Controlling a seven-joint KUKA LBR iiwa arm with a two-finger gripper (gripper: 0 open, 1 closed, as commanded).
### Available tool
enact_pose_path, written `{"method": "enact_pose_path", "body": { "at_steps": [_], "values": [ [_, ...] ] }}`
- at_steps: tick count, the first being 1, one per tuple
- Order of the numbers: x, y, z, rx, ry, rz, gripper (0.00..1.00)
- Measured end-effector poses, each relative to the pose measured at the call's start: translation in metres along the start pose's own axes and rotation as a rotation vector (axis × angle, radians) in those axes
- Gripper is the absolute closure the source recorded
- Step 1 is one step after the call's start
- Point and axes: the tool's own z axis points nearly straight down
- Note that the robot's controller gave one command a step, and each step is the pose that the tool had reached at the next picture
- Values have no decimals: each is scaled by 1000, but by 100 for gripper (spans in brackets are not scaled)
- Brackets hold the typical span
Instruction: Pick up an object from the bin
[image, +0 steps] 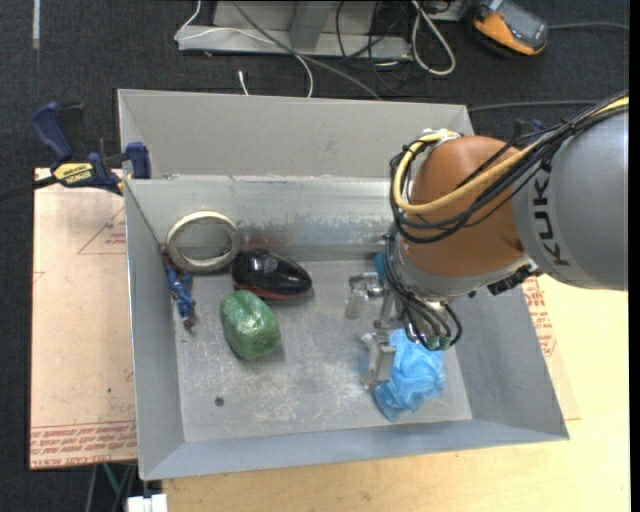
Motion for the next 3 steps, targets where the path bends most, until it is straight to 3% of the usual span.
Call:
{"method": "enact_pose_path", "body": {
  "at_steps": [1, 2, 3],
  "values": [
    [-2, 0, -4, 0, -8, 3, 0],
    [7, -135, 113, -1, -11, 9, 0],
    [19, -141, 42, -5, -25, 19, 0]
  ]
}}
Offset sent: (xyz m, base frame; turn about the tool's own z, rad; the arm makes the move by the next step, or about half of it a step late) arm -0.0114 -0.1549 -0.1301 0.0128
